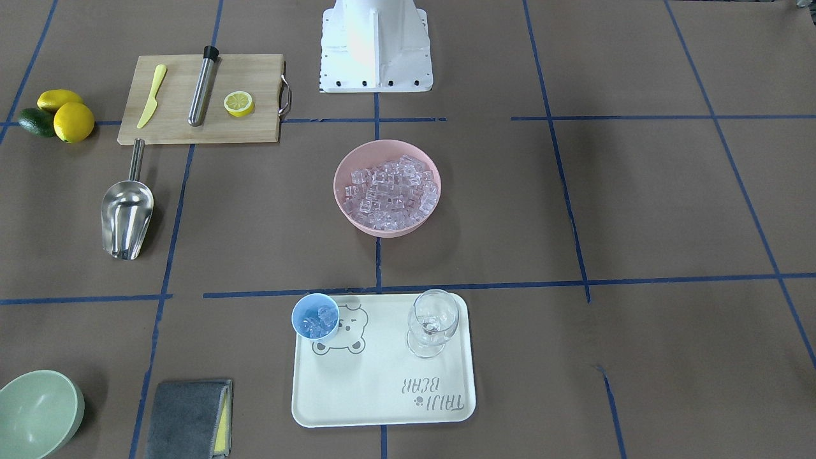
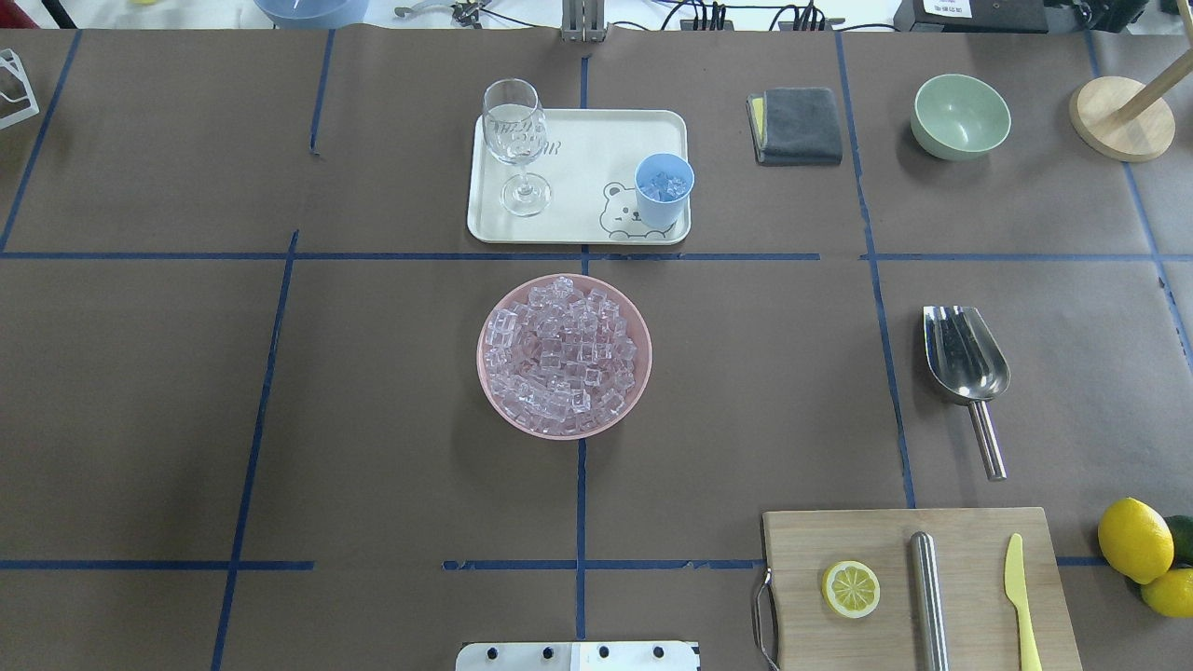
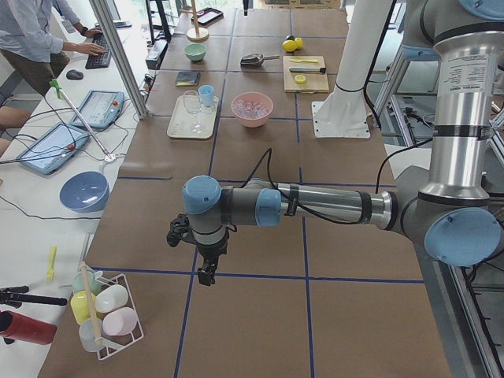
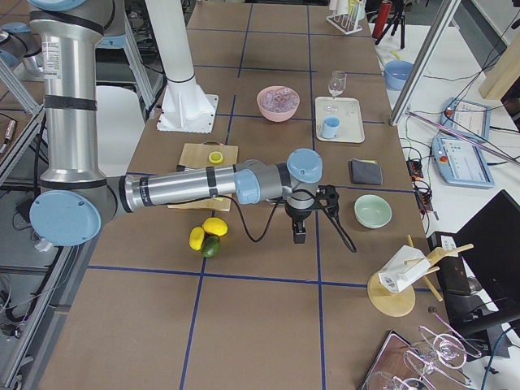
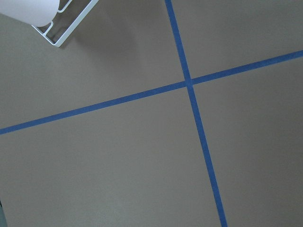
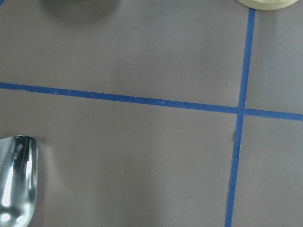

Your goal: Put ice in cup with scoop

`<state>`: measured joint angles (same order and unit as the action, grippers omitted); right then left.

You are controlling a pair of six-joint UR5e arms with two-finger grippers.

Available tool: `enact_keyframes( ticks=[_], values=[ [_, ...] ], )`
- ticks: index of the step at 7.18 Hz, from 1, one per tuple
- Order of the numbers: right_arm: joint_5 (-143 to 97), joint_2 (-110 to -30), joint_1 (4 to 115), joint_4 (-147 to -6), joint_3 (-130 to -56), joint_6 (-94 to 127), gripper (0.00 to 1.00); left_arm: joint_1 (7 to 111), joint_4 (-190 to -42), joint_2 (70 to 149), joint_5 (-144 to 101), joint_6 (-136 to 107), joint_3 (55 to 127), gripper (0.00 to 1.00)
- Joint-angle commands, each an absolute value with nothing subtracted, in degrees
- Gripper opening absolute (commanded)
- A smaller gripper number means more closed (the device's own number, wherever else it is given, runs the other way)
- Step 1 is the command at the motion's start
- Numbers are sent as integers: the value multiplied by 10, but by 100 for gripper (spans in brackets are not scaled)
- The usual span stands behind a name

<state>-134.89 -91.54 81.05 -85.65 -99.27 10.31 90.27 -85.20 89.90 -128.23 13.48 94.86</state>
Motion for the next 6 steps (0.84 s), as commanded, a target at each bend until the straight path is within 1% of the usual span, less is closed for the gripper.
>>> enact_keyframes(
  ticks=[1,3,4,5,6],
  values=[
    [-1347,-911,840,-791,-919,102,100,903,-853,900,-1281,131,947,100],
    [-1355,-912,893,-794,-928,99,100,903,-853,900,-1281,131,945,100],
    [-1357,-917,902,-820,-951,99,100,903,-853,900,-1281,131,947,100],
    [-1363,-920,905,-887,-991,99,100,902,-853,901,-1281,131,946,100],
    [-1365,-931,905,-899,-1000,99,100,902,-853,903,-1281,131,947,100]
  ],
)
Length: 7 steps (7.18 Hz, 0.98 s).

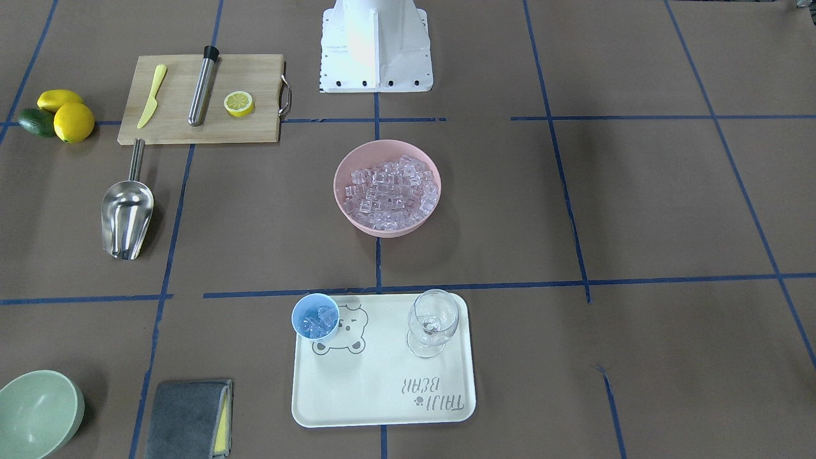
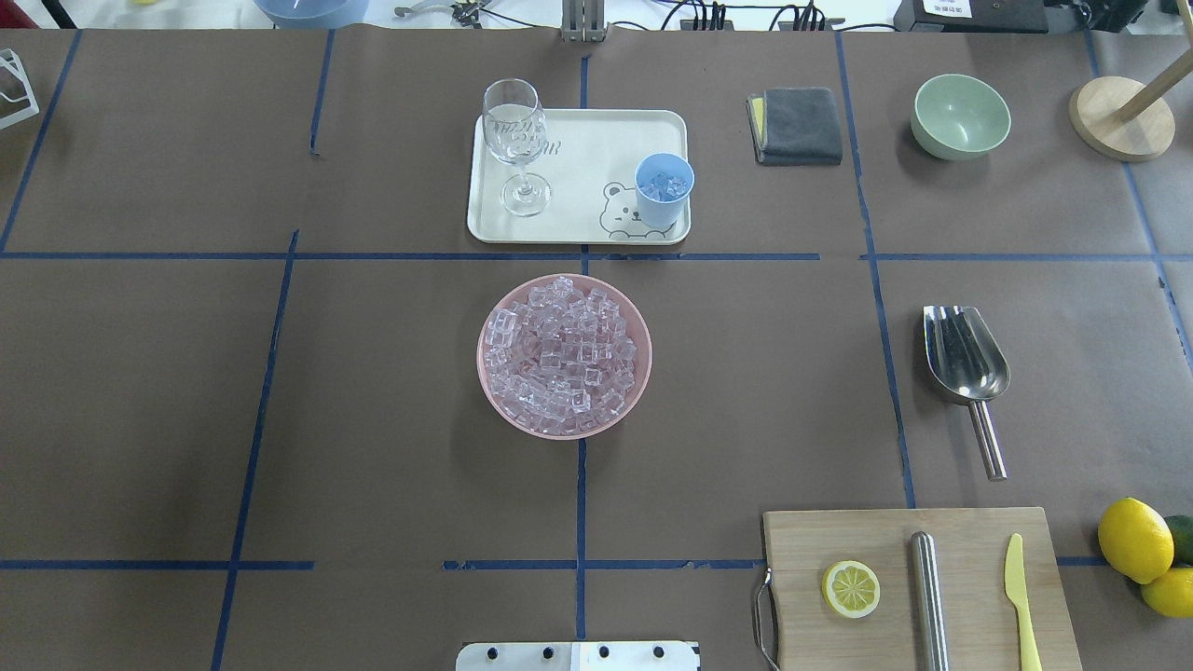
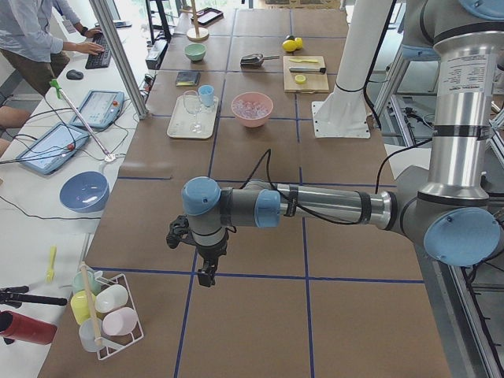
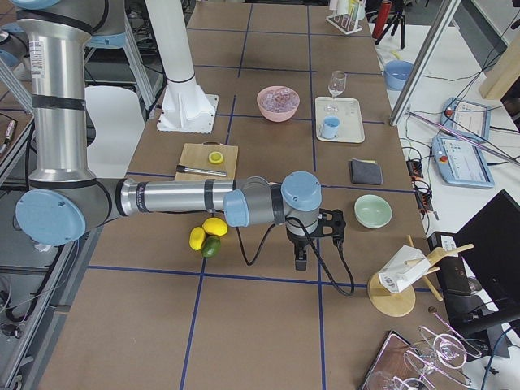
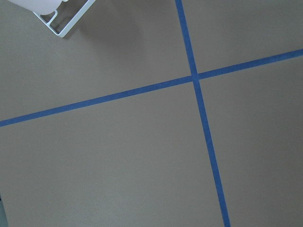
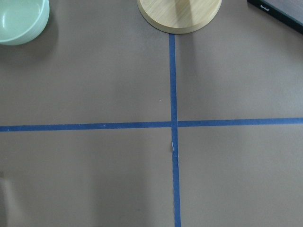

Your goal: Put ice in cup with scoop

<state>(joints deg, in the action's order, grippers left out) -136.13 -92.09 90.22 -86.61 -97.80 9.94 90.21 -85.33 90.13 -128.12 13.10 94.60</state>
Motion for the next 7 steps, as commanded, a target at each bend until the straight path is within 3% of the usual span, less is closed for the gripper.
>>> enact_keyframes(
  ticks=[1,7],
  values=[
    [-1368,-935,905,-898,-997,97,100,902,-853,904,-1281,131,947,100],
    [-1365,-934,907,-897,-972,30,100,902,-853,904,-1281,130,945,100]
  ],
)
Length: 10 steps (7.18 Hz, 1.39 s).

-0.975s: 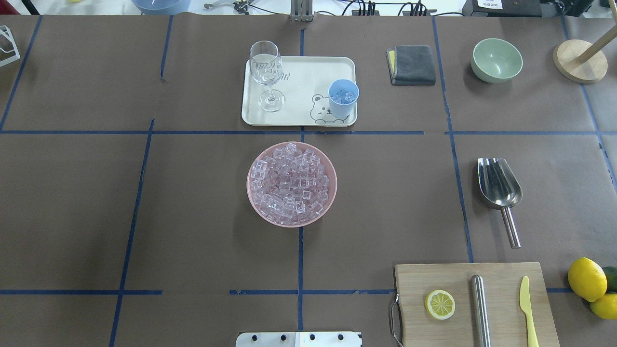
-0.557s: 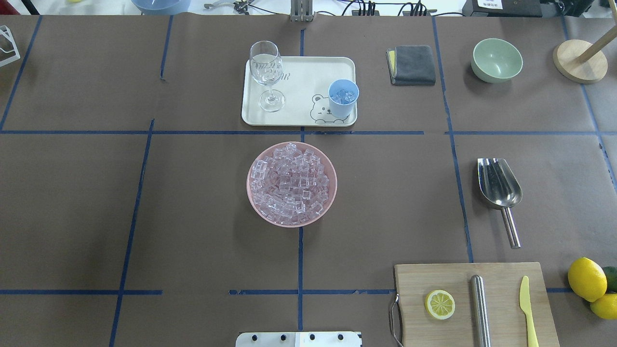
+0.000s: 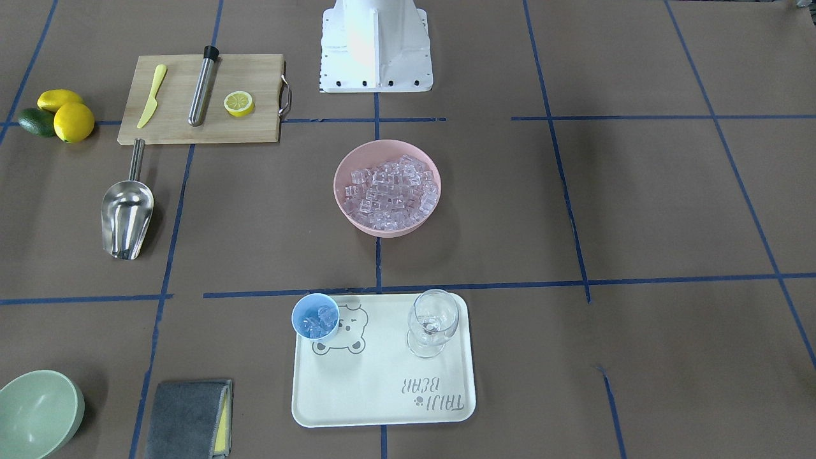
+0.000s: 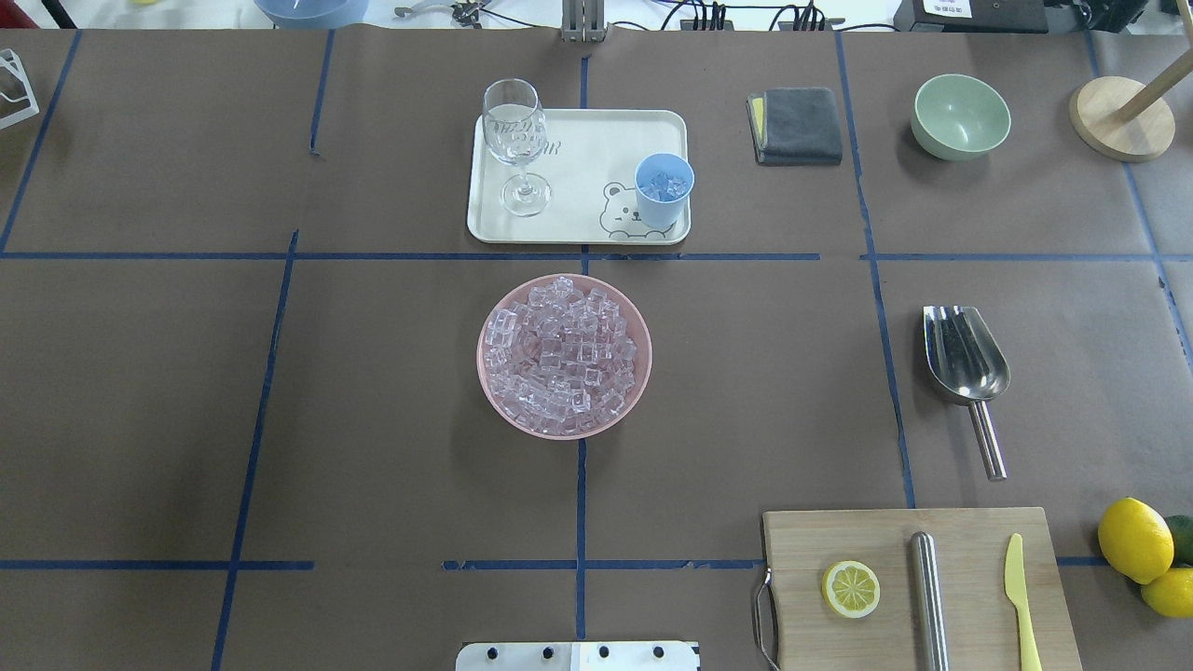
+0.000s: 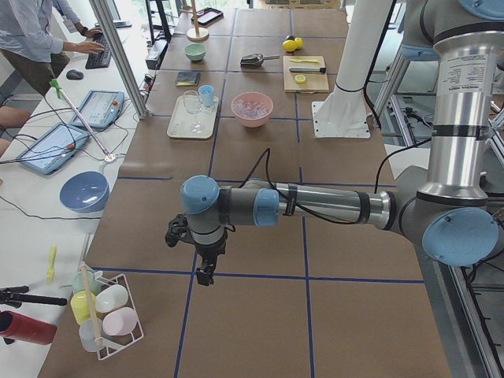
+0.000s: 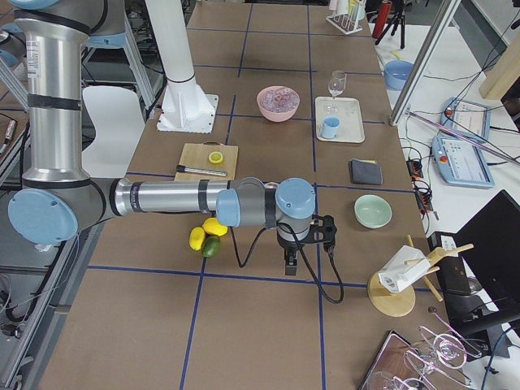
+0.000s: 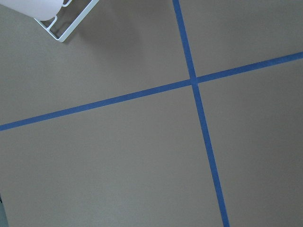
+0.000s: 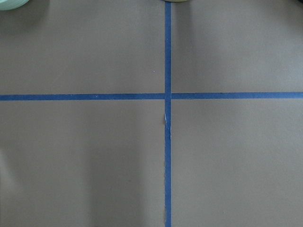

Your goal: Put ice in cup with scoop

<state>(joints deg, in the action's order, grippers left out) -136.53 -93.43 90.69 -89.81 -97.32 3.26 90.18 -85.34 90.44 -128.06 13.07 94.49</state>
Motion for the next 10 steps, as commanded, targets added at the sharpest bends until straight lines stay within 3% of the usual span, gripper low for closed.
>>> enact_keyframes(
  ticks=[1,10],
  values=[
    [-1361,-934,907,-897,-972,28,100,902,-853,904,-1281,130,943,100],
    [-1359,-927,907,-896,-973,34,100,901,-855,905,-1375,54,940,100]
  ],
)
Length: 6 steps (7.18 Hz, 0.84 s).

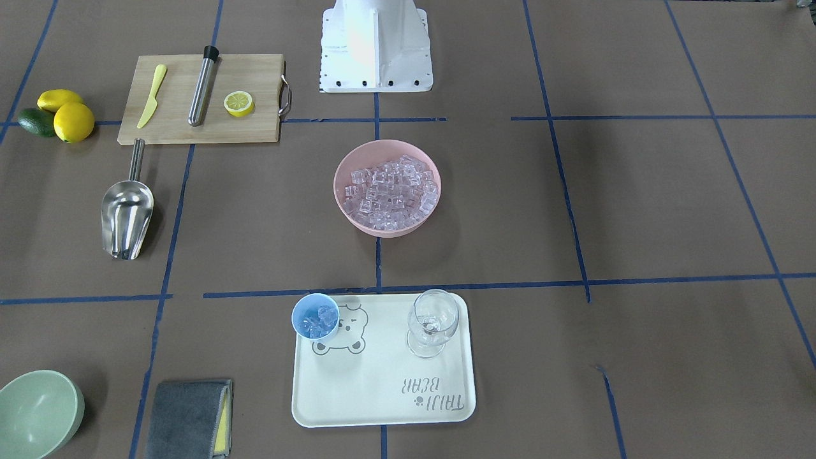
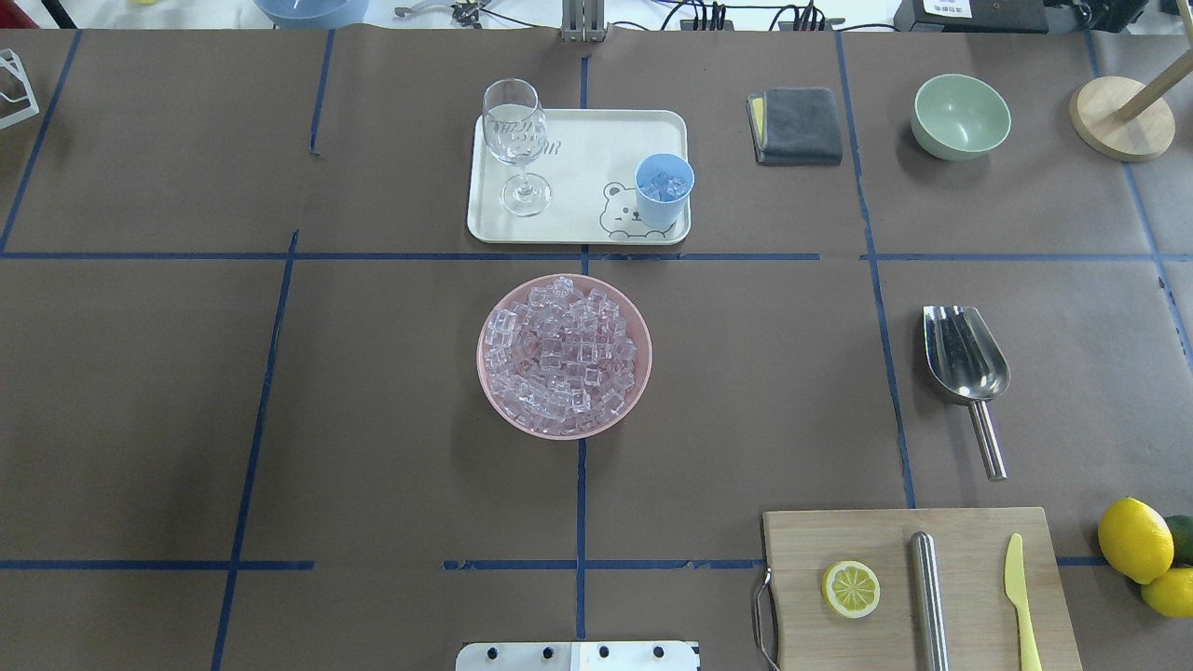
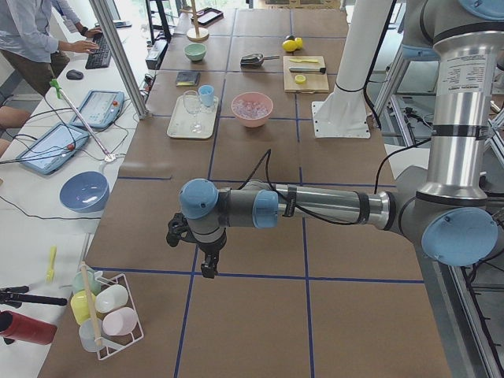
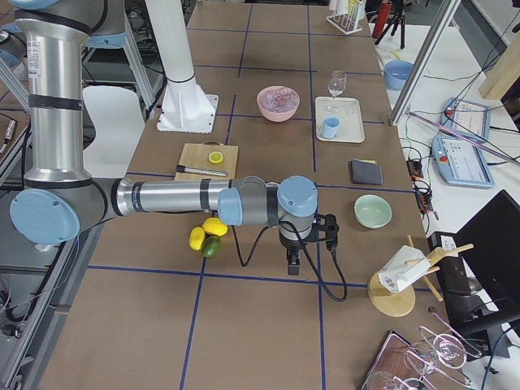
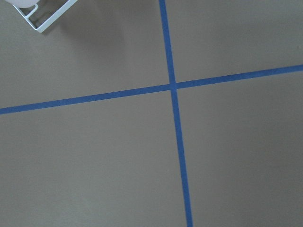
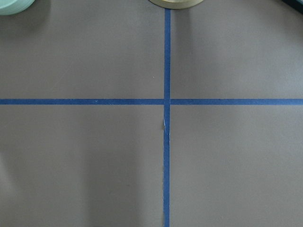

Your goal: Put ice in cup with scoop

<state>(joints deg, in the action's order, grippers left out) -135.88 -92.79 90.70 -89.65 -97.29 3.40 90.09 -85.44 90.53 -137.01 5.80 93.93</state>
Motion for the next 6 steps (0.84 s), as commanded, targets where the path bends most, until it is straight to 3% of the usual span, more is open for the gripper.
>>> enact_keyframes(
  ticks=[1,6],
  values=[
    [-1359,-928,907,-896,-973,34,100,901,-855,905,-1373,54,939,100],
    [-1358,-930,907,-896,-972,34,100,900,-857,904,-1367,58,937,100]
  ],
)
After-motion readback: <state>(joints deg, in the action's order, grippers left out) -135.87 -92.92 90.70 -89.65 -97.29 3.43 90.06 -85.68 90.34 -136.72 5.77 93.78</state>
